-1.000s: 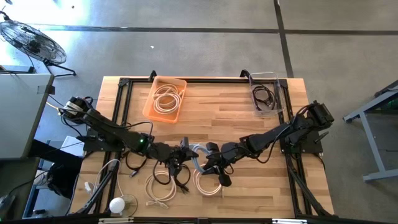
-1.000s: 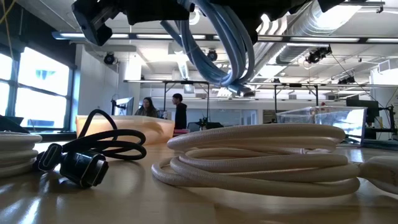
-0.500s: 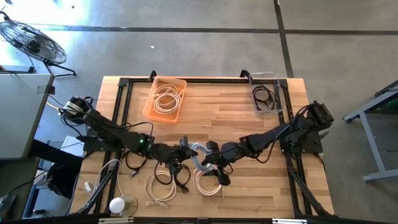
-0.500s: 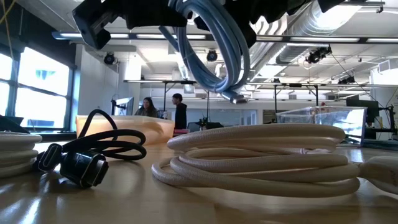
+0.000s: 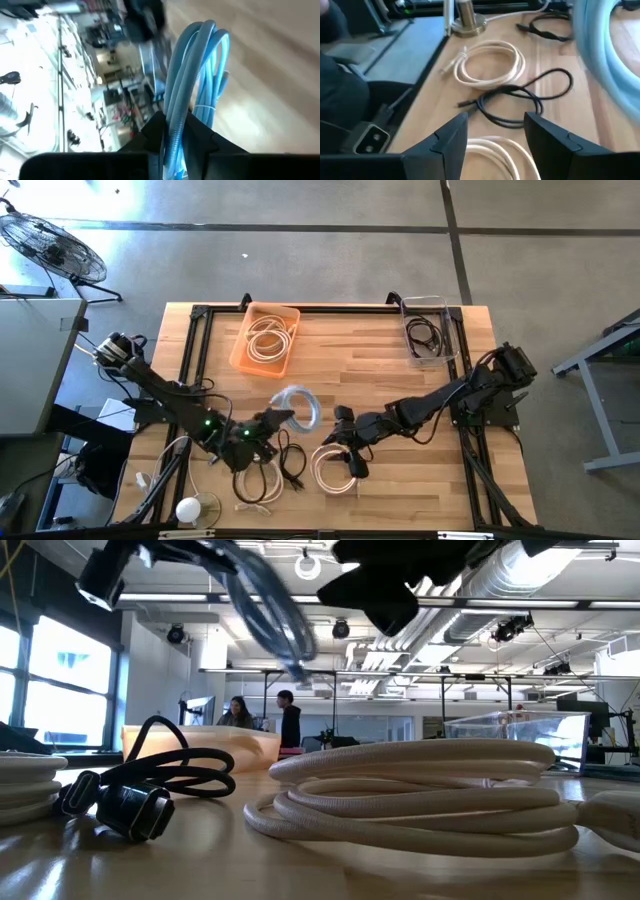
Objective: Pick & Place USB Port
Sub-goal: Put the light blue hdmi cable into the orange bin
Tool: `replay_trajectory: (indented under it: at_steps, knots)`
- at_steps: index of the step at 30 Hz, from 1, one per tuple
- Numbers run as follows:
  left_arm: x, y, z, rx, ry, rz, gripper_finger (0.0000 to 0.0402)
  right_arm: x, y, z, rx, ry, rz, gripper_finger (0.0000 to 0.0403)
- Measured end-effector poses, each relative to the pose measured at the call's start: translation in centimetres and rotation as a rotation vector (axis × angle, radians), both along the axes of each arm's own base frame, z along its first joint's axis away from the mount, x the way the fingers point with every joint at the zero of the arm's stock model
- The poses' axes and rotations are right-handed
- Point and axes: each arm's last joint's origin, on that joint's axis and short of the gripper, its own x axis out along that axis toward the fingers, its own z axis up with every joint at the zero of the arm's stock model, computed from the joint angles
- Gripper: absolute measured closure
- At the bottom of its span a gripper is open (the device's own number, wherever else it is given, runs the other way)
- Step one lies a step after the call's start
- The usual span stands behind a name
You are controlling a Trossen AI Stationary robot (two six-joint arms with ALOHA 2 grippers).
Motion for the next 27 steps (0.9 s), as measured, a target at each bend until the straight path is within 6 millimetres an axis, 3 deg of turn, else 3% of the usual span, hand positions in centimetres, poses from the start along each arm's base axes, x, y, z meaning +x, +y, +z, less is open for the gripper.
replay_trajectory:
  at_steps: [6,13,21,27]
  knots:
    - [-1.5,1.1,-0.9,0.048,0.066,0.107,0.0366,-0.4,-0.9,0.1,-0.1,0.032,-0.175,0.0219]
    - [-2.1,3.7,-0.7,0.182,-0.031,0.352,0.0366,-1.3,-1.6,-0.8,-0.181,0.145,-0.332,0.0218]
    - [-2.7,9.0,0.9,0.1,0.023,0.503,0.0366,-1.5,-1.7,-1.1,-0.195,0.181,-0.365,0.0218]
    - [-3.2,13.5,1.4,-0.094,0.089,0.614,0.0366,-1.6,-1.7,-1.2,-0.195,0.183,-0.358,0.0218]
